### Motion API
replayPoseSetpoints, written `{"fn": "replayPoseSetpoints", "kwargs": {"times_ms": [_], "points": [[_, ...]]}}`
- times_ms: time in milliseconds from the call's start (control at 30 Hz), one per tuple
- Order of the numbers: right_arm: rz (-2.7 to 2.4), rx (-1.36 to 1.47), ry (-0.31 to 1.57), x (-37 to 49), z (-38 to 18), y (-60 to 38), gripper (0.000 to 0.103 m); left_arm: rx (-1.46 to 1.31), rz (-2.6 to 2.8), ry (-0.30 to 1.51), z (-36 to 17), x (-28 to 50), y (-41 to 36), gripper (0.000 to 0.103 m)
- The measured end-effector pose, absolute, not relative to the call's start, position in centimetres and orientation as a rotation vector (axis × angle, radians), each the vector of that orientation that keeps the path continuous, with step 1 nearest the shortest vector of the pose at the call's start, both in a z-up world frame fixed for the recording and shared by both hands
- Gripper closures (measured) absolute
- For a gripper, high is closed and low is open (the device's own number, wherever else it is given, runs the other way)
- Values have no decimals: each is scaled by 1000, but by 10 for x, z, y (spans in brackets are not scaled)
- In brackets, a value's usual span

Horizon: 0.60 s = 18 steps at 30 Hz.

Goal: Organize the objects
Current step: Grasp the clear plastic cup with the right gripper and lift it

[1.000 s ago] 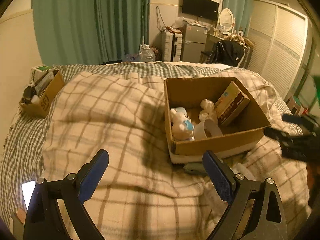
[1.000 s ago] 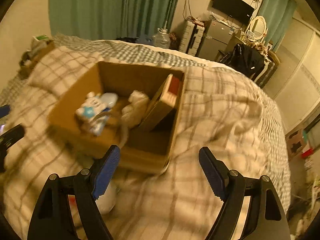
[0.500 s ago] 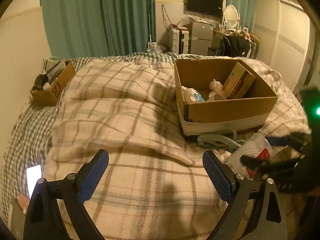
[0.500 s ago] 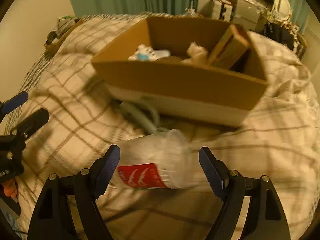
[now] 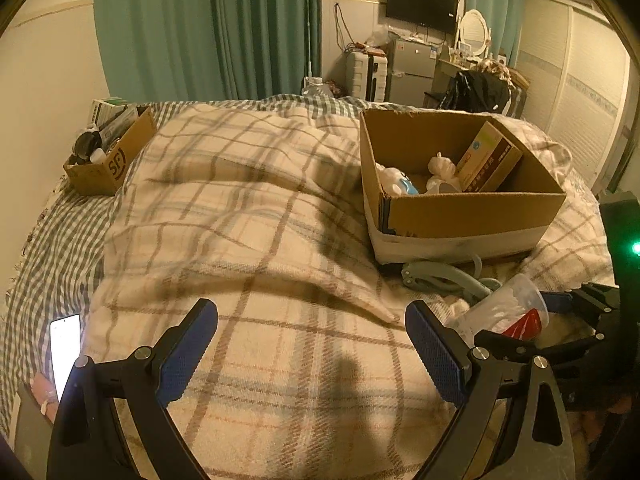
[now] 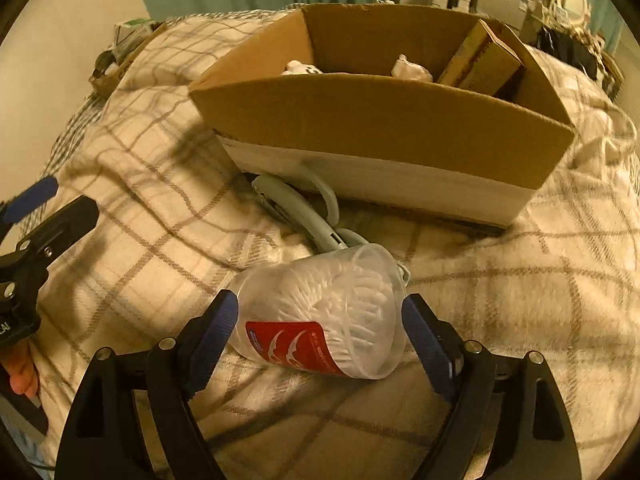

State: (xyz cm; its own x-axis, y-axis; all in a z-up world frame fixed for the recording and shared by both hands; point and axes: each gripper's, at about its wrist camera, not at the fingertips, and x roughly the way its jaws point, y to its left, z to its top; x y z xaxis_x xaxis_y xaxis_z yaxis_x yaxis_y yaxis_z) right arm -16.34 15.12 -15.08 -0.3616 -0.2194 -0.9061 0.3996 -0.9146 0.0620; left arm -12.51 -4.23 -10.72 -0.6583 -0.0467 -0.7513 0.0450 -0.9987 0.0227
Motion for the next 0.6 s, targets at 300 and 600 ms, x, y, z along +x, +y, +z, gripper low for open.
{"fn": "replayPoseSetpoints", "kwargs": {"times_ms": [300,600], "points": [[-2272,1308,102,-143,-122,155,33,1289,-2781,14,-109,-126,-48,6],[-2296,1200,84,-141,-107,154,87,1320,-2769,-26,-112,-130,-44,6]]}}
